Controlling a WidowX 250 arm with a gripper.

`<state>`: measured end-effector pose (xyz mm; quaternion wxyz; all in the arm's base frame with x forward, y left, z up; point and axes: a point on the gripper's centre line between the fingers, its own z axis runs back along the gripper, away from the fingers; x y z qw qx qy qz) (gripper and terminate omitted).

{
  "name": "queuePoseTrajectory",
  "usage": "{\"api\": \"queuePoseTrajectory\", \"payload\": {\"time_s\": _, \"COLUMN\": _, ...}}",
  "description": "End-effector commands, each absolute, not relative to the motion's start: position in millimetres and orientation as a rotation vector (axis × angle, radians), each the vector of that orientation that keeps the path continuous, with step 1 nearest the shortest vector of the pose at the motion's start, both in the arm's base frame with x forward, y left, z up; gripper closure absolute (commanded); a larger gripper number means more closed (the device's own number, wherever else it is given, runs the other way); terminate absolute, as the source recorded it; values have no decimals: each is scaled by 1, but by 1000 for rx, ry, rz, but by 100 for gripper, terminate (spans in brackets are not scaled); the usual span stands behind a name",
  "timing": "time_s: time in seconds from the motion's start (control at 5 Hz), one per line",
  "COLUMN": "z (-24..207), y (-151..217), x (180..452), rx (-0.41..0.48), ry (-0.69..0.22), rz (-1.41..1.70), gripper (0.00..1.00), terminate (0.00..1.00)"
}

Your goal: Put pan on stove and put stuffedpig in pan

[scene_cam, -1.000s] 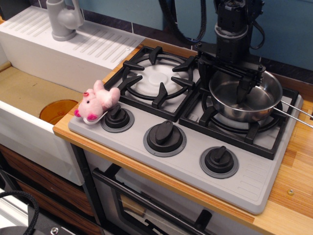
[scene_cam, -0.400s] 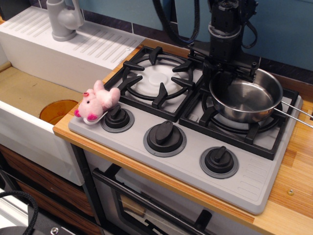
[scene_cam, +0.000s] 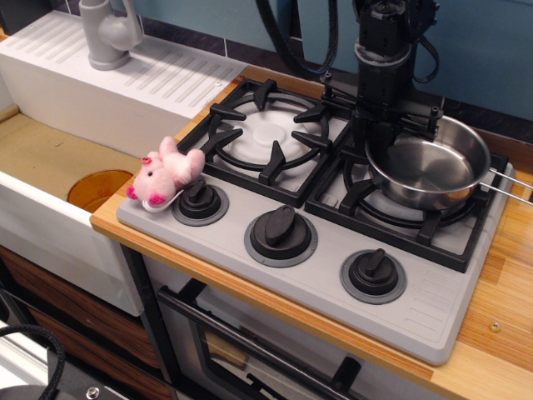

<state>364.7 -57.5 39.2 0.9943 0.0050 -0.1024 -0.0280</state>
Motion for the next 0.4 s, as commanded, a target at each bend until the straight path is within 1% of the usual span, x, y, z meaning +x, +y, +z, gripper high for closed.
{"api": "queuePoseTrajectory", "payload": {"time_s": 0.0, "z": 79, "y": -66, "x": 360, "rx": 35, "ry": -197, "rz": -80, "gripper": 100, "terminate": 0}}
{"api": "queuePoseTrajectory", "payload": {"time_s": 0.2, "z": 97, "y": -70, "x": 357, "rx": 53, "ry": -171, "rz": -78, "gripper": 100, "terminate": 0}}
